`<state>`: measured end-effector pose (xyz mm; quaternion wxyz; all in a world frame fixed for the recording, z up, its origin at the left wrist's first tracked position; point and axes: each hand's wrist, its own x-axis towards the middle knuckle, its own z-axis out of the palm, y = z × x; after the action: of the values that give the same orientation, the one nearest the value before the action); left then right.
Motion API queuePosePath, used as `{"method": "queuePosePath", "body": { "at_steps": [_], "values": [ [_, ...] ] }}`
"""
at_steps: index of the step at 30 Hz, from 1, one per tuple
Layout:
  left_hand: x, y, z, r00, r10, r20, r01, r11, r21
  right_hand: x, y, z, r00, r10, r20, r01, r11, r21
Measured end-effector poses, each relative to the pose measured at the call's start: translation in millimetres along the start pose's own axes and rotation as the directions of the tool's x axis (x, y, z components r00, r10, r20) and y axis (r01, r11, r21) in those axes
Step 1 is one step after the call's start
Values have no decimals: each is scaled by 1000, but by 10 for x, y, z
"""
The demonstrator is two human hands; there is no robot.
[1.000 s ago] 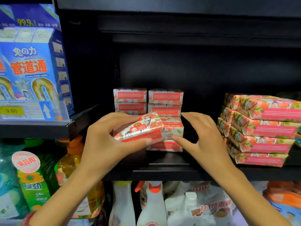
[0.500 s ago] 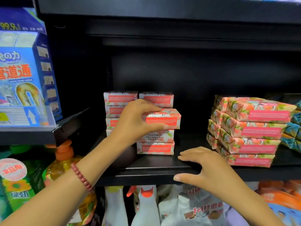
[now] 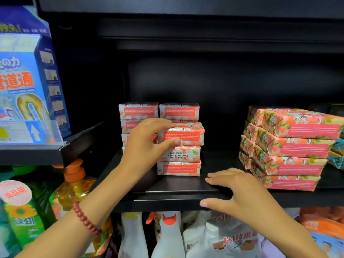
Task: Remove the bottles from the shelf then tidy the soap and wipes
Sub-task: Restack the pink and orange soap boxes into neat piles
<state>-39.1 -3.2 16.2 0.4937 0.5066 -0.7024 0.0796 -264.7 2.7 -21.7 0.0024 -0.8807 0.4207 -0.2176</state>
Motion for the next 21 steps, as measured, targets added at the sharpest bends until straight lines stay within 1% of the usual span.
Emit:
{"method": "queuePosePath", "body": {
  "at_steps": [5,8,10,12,13,15,17,18,20,21],
  "values": [
    [-41,19,-21,1000,-16,1,16,1000,5,-13,-1,-9,1000,6,13,-6,1000,-19],
    [-194,4,-95,997,-8,-72,9,1000,19,-20,-23,-46,1000,-9,3,9,1000,-1],
    [-363,-48,-184,993,-24,-114,25,1000,8,7,-89,-111,997,-1,-73,8,995,96],
    [-557,-112,-286,992,-52,-117,54,998,17,59,-164,-190,963,-20,-269,79,974,213],
    [-650,-144,-331,992,-77,-104,79,997,18,99,-216,-235,928,-49,-370,138,966,219],
    [-815,-206,-403,988,-140,-64,141,990,11,230,-375,-322,868,-111,-485,228,955,189],
    [-936,-254,-458,983,-186,-4,186,981,52,435,-571,-404,841,-145,-522,274,945,181],
    [-977,-277,-477,980,-196,26,193,977,89,556,-672,-435,840,-159,-519,284,944,171],
    [-1029,-321,-500,974,-218,56,210,969,128,819,-853,-466,858,-187,-479,277,953,123],
    [-1045,-336,-504,971,-233,54,226,967,122,958,-915,-462,874,-198,-444,265,960,93]
  ]
}}
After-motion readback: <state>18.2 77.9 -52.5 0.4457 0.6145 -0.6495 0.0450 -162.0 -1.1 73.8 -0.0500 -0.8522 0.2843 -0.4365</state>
